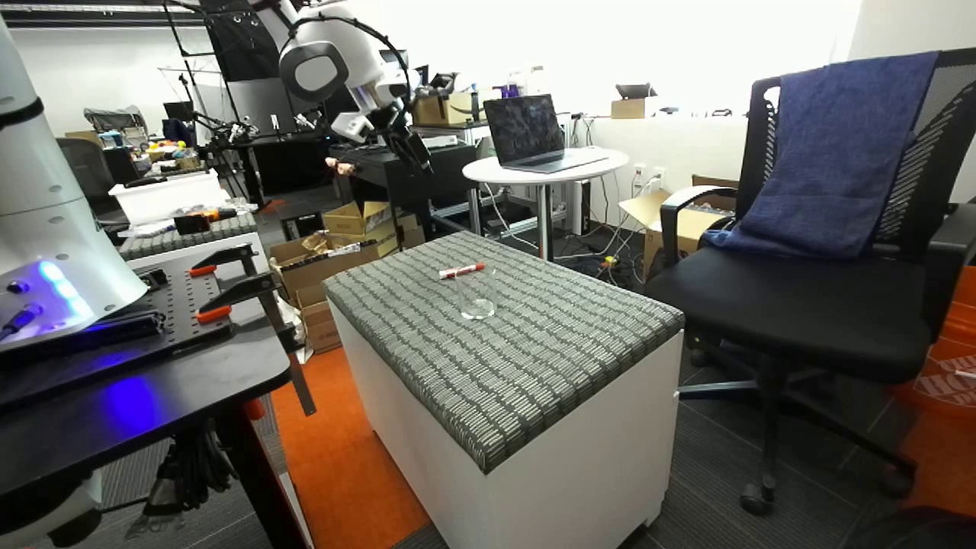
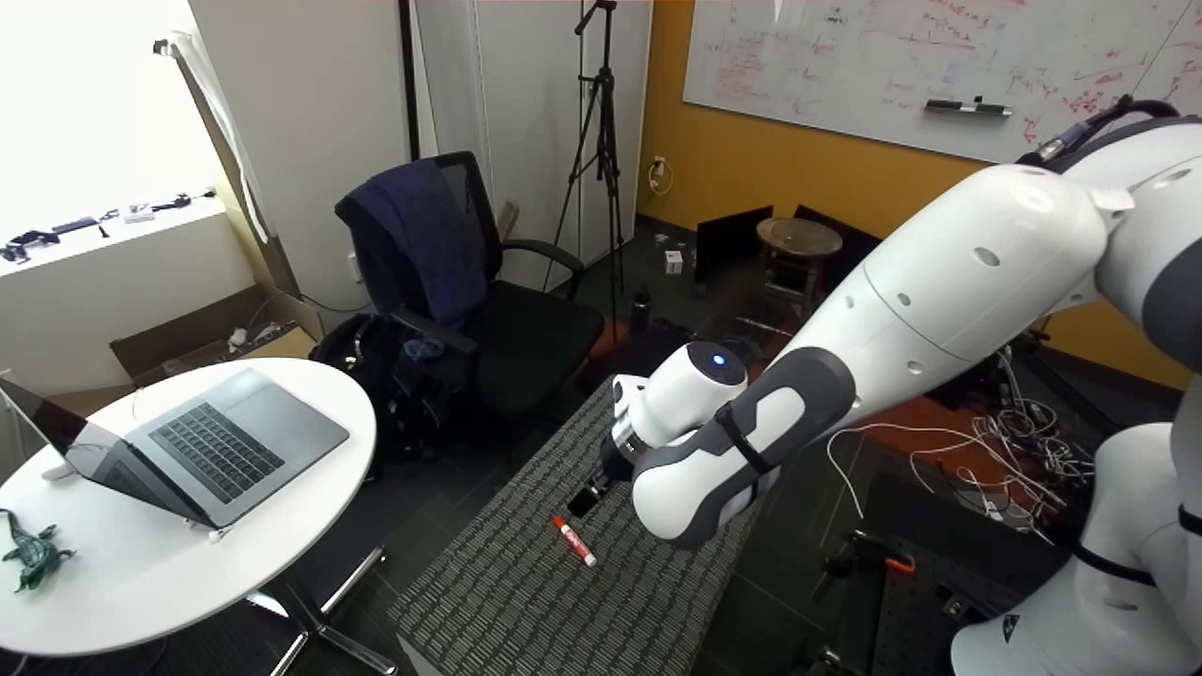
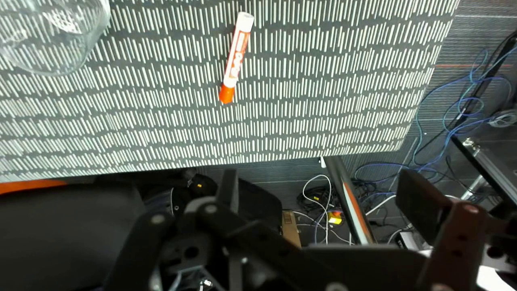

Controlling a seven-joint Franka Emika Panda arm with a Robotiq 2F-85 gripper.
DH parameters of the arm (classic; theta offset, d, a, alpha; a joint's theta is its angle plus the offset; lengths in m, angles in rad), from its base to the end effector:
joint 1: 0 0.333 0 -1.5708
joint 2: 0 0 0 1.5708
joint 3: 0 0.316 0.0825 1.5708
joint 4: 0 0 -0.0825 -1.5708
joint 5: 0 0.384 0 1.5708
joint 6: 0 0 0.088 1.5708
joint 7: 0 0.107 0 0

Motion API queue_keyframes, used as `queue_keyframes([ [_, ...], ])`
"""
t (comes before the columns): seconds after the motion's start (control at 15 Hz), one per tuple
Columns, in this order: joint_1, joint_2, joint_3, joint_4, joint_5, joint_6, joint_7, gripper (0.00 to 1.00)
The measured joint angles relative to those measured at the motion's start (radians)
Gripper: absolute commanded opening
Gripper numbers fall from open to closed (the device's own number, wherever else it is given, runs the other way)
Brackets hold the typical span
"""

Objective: Take the marker from the table and put it in the glass cup

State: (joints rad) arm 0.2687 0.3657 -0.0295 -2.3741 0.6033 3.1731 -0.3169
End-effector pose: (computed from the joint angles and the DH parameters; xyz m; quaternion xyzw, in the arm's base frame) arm 0.5236 0.0741 0.2116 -0.9768 0.0228 -0.2086 0.0419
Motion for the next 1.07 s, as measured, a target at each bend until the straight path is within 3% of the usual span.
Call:
queue_keyframes([
  [0.4, -0.078, 0.054, 0.070, 0.006, 0.030, 0.000, 0.002, 1.00],
  [0.8, -0.074, 0.055, 0.065, 0.006, 0.029, 0.000, 0.003, 1.00],
  [1.07, -0.068, 0.069, 0.012, 0.000, -0.210, -0.001, 0.235, 1.00],
])
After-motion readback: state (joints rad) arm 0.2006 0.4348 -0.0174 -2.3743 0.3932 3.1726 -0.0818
